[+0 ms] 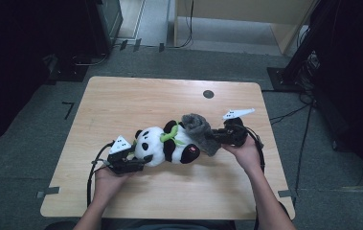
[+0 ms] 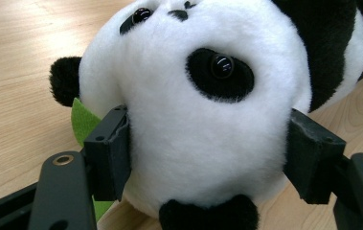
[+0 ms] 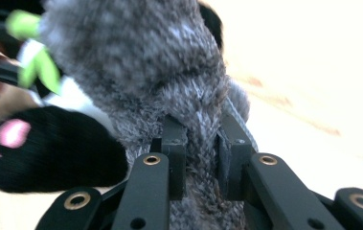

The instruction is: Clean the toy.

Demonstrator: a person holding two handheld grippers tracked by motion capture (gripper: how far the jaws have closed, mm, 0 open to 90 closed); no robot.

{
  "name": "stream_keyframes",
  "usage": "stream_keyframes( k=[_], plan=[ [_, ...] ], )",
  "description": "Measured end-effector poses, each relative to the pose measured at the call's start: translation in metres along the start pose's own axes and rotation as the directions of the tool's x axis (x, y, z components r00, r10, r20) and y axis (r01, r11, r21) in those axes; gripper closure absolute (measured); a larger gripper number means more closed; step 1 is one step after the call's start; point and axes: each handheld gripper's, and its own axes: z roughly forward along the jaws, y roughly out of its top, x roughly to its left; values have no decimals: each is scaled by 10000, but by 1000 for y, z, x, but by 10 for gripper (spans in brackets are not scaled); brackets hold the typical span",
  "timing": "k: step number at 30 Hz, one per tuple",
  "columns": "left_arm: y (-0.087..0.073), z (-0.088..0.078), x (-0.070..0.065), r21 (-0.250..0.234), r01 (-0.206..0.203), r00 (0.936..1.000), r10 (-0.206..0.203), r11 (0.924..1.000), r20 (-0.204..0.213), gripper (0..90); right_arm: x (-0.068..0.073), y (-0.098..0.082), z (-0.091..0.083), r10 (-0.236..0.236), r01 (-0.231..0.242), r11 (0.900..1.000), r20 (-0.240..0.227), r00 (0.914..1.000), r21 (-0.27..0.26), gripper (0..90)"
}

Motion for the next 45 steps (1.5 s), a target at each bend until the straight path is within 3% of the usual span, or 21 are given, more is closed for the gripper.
stream_keyframes(
  k=[2, 6, 10, 14, 21, 25, 26, 30, 33, 34, 38, 45],
  plan=[
    [0, 0, 0, 0, 7, 10000, -7, 10000, 1, 284, 2, 2, -2, -44, 43, 9999, -68, 10000, -102, 775],
    [0, 0, -1, -4, 6, 10000, -6, 10000, -14, 280, 18, 14, -9, -587, 572, 9958, -198, 9981, -717, 775],
    [0, 0, -1, -20, -15, 10000, 15, 10000, -37, 278, 30, 25, -7, -950, 906, 9919, -472, 9944, -886, 771],
    [-1, -1, -2, -3, -47, 10000, 47, 10000, -48, 277, 39, 33, 7, -1389, 1358, 9893, -600, 9885, -527, 768],
    [-2, 0, -2, -63, -21, 10000, 20, 10000, -81, 277, 45, 40, 26, -1519, 1501, 9883, -875, 9845, -268, 761],
    [-2, 0, -2, -114, -40, 9999, 39, 9999, -115, 277, 45, 44, 36, -1581, 1545, 9871, -1062, 9817, -412, 675],
    [-3, 0, -3, -138, -13, 9999, 11, 9999, -122, 276, 45, 45, 40, -1643, 1565, 9848, -1129, 9799, -753, 568],
    [-3, -1, -3, -145, 90, 9999, -92, 9999, -106, 269, 45, 46, 52, -1681, 1573, 9833, -1251, 9778, -916, 526],
    [-3, -1, -3, -139, 87, 9999, -89, 9999, -102, 264, 46, 46, 56, -1647, 1550, 9845, -1294, 9778, -824, 560],
    [-3, 0, -3, -141, 68, 9999, -69, 9999, -104, 260, 45, 45, 57, -1589, 1509, 9860, -1264, 9792, -709, 642],
    [-3, 0, -4, -135, -29, 9999, 27, 9999, -171, 239, 44, 44, 56, -1462, 1406, 9887, -1250, 9813, -522, 720],
    [-2, 0, -4, -77, 19, 10000, -19, 10000, -45, 190, 39, 39, 45, -1571, 1554, 9876, -1121, 9812, -238, 753]
  ],
)
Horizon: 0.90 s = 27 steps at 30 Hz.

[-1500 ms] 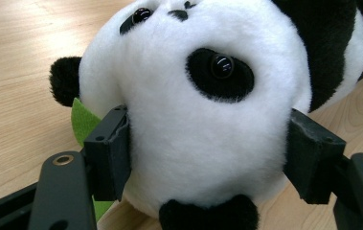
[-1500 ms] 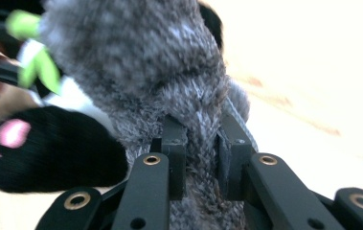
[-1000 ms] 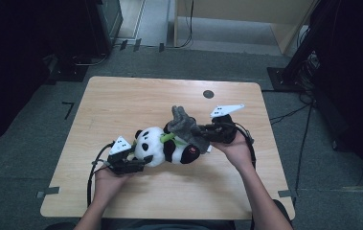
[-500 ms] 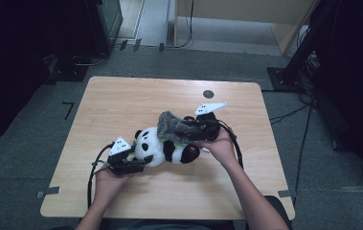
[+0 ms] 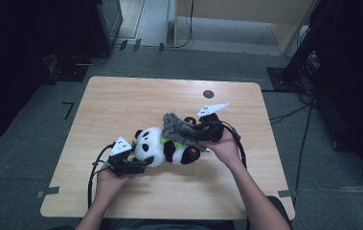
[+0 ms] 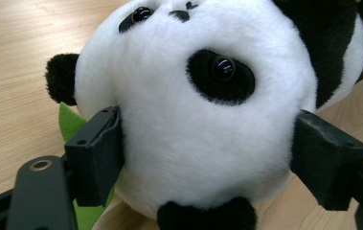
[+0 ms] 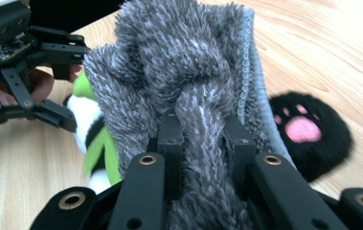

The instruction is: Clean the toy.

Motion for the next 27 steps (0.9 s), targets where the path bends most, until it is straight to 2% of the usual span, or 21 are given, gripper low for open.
stream_keyframes(
  k=[8, 18, 22, 25, 27],
  plan=[
    [0, 0, 2, -32, -42, 10000, 43, 10000, 89, 184, -12, -18, -18, 489, -491, 9986, 98, 9988, 209, 758],
    [0, 0, 4, -84, 26, 9998, -24, 10000, 202, 179, -21, -33, -36, 799, -826, 9959, 725, 9942, 357, 762],
    [1, 0, 5, -84, 52, 9997, -50, 10000, 231, 177, -25, -37, -45, 963, -983, 9950, 927, 9910, 167, 763],
    [1, 0, 5, -71, 83, 9997, -81, 9999, 248, 177, -27, -37, -57, 1187, -1162, 9928, 1114, 9867, -285, 763],
    [1, 0, 5, -49, 64, 9997, -63, 10000, 244, 176, -25, -34, -64, 1153, -1112, 9930, 1241, 9856, -394, 763]
  ],
)
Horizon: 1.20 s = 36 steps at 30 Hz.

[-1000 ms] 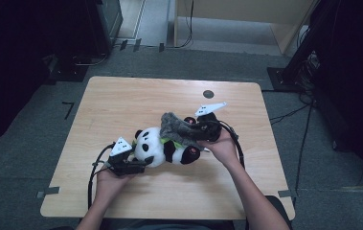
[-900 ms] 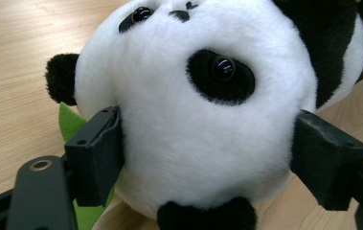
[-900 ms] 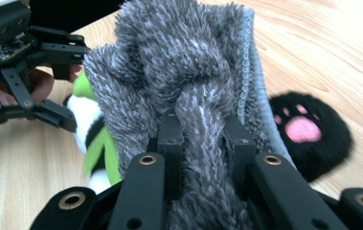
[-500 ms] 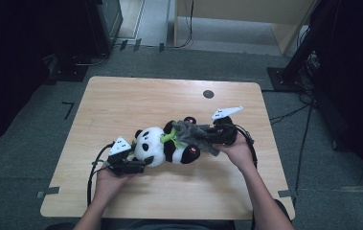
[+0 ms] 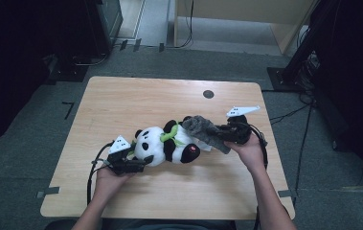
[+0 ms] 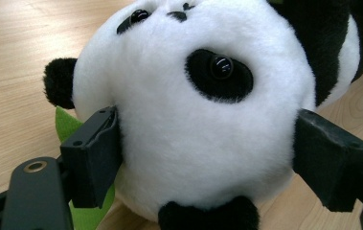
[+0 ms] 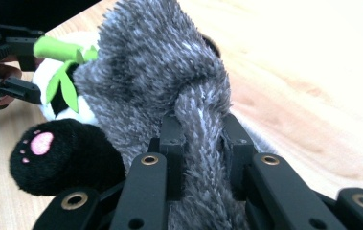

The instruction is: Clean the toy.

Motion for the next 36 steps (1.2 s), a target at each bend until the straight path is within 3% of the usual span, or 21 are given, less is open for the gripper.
stream_keyframes(
  k=[4, 14, 19, 22, 28, 36],
  plan=[
    [0, 0, 0, 2, 4, 10000, -4, 10000, 0, 175, 4, 8, -9, -74, 81, 9989, 156, 9999, -466, 763],
    [0, 0, 0, -41, 19, 10000, -19, 10000, -21, 174, 8, 28, -2, 77, -53, 9976, 337, 9994, -684, 763],
    [-1, 0, 0, -71, 57, 10000, -57, 10000, -20, 174, 9, 46, 7, -24, 48, 9990, 534, 9986, -454, 763],
    [-1, 1, 0, -92, 82, 10000, -82, 9999, -10, 173, 9, 61, 24, -48, 62, 9995, 448, 9990, -301, 763],
    [-1, 1, 0, -127, 132, 9999, -132, 9998, -15, 173, 9, 62, 46, -153, 142, 9997, 509, 9986, 221, 763],
    [-1, 1, 0, -62, 34, 9999, -34, 10000, -115, 180, -8, 53, 45, 456, -463, 9989, 505, 9977, 122, 765]
  ],
)
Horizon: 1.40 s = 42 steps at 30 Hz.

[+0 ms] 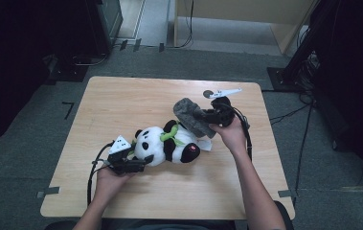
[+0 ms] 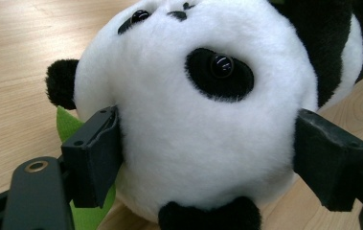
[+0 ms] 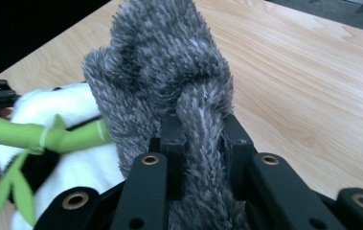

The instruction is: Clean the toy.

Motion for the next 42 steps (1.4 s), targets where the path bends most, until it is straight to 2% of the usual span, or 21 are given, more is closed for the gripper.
stream_keyframes(
  k=[4, 10, 17, 22, 27, 31, 32, 33, 34, 35, 36, 37, 38, 40, 42],
  plan=[
    [0, 0, 0, 0, 6, 10000, -6, 10000, 6, 181, -6, -4, -1, 161, -161, 9998, 118, 9998, 67, 765],
    [-1, 0, 0, -73, -30, 10000, 30, 10000, 42, 180, -23, -14, -4, 523, -543, 9980, 605, 9968, 323, 766],
    [-2, 0, 0, -121, -68, 10000, 68, 9999, 47, 179, -35, -22, -8, 725, -760, 9966, 990, 9924, 319, 768],
    [-2, 0, 0, -126, -88, 10000, 88, 9999, 39, 179, -43, -25, -18, 982, -996, 9950, 1252, 9873, 46, 769],
    [-2, 0, 0, -132, -83, 10000, 84, 9999, 40, 179, -46, -24, -27, 1164, -1137, 9931, 1269, 9851, -283, 769],
    [-2, 0, 0, -137, -68, 10000, 69, 9999, 35, 179, -37, -19, -34, 1009, -945, 9936, 1103, 9888, -617, 770],
    [-2, 0, 0, -129, -77, 10000, 77, 9999, 31, 179, -28, -13, -35, 804, -729, 9944, 1001, 9917, -764, 769],
    [-2, 0, 0, -129, -77, 10000, 77, 9999, 31, 179, -28, -13, -35, 804, -729, 9944, 1001, 9917, -764, 769],
    [-2, 0, 0, -128, -78, 10000, 78, 9999, 27, 179, -18, -7, -35, 525, -446, 9948, 851, 9950, -921, 769],
    [-2, 0, 0, -128, -78, 10000, 78, 9999, 27, 179, -18, -7, -35, 525, -446, 9948, 851, 9950, -921, 769],
    [-2, 0, 0, -138, -66, 10000, 66, 9999, 28, 179, -8, -2, -33, 293, -226, 9959, 758, 9967, -880, 769],
    [-2, 0, 0, -138, -66, 10000, 66, 9999, 28, 179, -8, -2, -33, 293, -226, 9959, 758, 9967, -880, 769],
    [-2, 0, 0, -142, -67, 10000, 67, 9999, 28, 179, 1, 2, -29, -17, 79, 9961, 702, 9975, -880, 768],
    [-2, 0, 0, -149, -49, 10000, 49, 9999, 30, 179, 4, 3, -27, -82, 138, 9961, 651, 9978, -868, 768],
    [-2, 0, 0, -152, -22, 10000, 22, 9999, 33, 179, 13, 5, -15, -362, 395, 9973, 530, 9979, -621, 767]
  ],
)
